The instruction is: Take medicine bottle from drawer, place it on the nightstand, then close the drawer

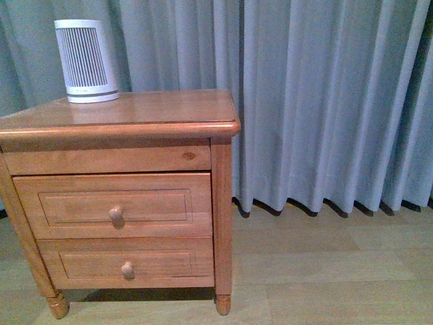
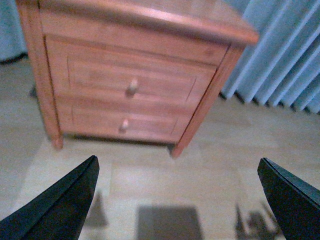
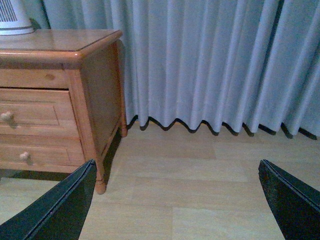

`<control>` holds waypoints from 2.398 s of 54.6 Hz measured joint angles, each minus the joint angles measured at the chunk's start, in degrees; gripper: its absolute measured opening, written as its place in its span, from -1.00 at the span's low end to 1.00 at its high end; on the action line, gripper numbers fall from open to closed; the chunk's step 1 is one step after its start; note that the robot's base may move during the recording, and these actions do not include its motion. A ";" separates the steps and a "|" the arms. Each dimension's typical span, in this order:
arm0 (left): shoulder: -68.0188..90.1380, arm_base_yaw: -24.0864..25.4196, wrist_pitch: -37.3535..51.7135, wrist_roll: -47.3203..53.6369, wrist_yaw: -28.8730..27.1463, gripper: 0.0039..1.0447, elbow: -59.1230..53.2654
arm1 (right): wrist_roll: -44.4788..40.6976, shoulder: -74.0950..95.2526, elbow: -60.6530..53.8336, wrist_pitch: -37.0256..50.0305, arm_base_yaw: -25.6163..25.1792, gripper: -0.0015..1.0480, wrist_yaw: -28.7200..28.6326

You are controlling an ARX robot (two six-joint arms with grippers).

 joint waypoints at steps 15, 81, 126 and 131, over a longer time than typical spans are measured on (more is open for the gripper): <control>39.39 -4.48 22.47 -0.59 -2.62 0.88 22.64 | 0.00 0.00 0.00 0.00 0.00 0.87 0.00; 101.15 -9.16 30.36 7.21 -13.31 0.88 57.48 | 0.00 0.00 0.00 0.00 0.00 0.87 0.00; 103.41 -9.27 35.17 9.55 -13.35 0.88 57.77 | 0.00 0.00 0.00 0.00 0.00 0.87 0.00; 104.15 -9.25 34.77 9.53 -13.35 0.88 58.58 | 0.00 0.00 0.00 0.00 0.00 0.87 -0.02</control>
